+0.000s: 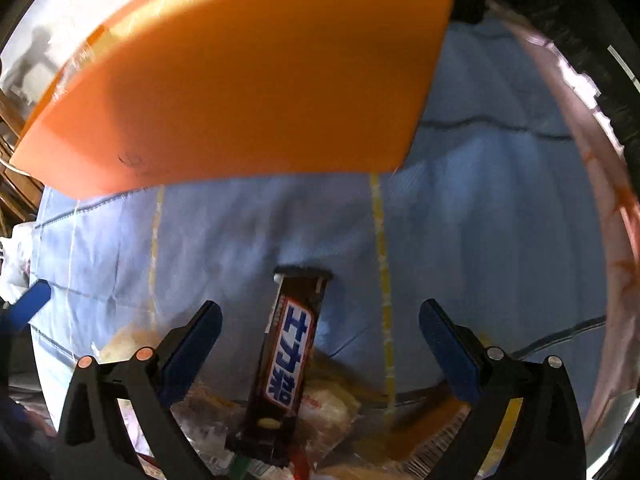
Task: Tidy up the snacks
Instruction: 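Grasp green-label bun packet with left tool while right tool grasps chocolate bar, then release bun packet into box with left tool while right tool releases chocolate bar, then grasp blue cookie bag with left tool while right tool grasps white nut packet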
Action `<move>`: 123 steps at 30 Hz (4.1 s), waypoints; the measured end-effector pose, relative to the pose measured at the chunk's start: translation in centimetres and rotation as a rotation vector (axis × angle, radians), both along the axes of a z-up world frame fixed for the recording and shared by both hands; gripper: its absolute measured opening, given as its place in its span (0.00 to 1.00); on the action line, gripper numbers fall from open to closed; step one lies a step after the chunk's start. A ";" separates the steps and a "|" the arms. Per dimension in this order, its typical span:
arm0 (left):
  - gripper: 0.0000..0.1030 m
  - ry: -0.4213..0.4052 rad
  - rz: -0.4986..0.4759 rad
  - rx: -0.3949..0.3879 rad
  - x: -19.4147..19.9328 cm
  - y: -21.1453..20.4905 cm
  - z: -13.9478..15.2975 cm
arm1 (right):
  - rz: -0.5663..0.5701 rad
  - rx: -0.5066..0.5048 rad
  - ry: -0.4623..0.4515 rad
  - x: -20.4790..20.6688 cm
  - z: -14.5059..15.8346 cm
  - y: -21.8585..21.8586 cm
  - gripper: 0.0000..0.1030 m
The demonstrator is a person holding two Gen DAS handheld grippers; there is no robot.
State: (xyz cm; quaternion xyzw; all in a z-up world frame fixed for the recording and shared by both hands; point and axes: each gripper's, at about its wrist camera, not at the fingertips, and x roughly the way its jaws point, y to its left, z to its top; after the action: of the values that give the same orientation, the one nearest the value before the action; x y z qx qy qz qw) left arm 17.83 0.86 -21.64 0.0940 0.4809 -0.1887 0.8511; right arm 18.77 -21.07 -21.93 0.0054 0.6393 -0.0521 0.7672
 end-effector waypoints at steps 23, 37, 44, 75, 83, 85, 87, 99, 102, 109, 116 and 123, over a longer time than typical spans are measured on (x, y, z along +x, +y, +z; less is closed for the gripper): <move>0.92 0.118 -0.186 0.141 0.6 -2.5 -4.8 | -0.029 -0.003 -0.002 -0.2 -0.7 -1.2 0.90; 0.54 0.000 0.012 0.164 -0.9 -1.9 2.4 | 0.030 -0.049 -0.116 -2.8 3.8 0.2 0.17; 0.55 -0.071 0.130 0.137 -0.5 -0.2 6.4 | 0.023 -0.009 -0.217 -3.4 8.7 1.3 0.17; 0.57 -0.224 0.404 0.104 11.9 2.2 14.9 | 0.005 -0.020 -0.376 11.5 15.5 3.6 0.17; 0.96 -0.324 0.399 0.102 11.5 3.1 16.7 | -0.036 -0.041 -0.423 11.3 16.7 2.8 0.96; 0.96 -0.315 0.390 0.116 10.3 3.8 16.6 | -0.012 -0.093 -0.430 9.8 17.4 2.9 0.96; 0.96 -0.303 0.367 0.116 8.1 4.7 15.9 | 0.023 -0.098 -0.431 8.1 17.8 2.8 0.97; 0.96 0.076 0.172 0.151 -10.8 9.2 0.8 | 0.201 -0.035 -0.109 -2.4 6.1 3.4 0.96; 0.96 0.050 0.071 0.184 -14.1 8.2 -0.8 | 0.432 -0.032 -0.122 -3.4 4.3 5.1 0.96; 0.96 -0.089 -0.027 0.221 -14.4 6.4 -3.0 | 0.712 -0.098 0.002 -2.4 -0.8 7.1 0.96; 0.96 -0.080 -0.173 0.130 -10.4 8.1 -4.8 | 0.765 -0.069 0.038 -1.9 -2.8 7.7 0.96; 0.72 0.030 -0.058 0.033 -7.9 10.2 -4.3 | 0.606 -0.060 0.034 -1.0 -1.5 7.1 0.45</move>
State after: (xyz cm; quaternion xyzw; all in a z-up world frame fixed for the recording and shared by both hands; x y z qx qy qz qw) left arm 9.94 11.03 -25.98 0.1193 0.4938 -0.2069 0.8361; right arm 17.81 -13.95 -23.39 -0.2091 0.6226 0.1600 0.7369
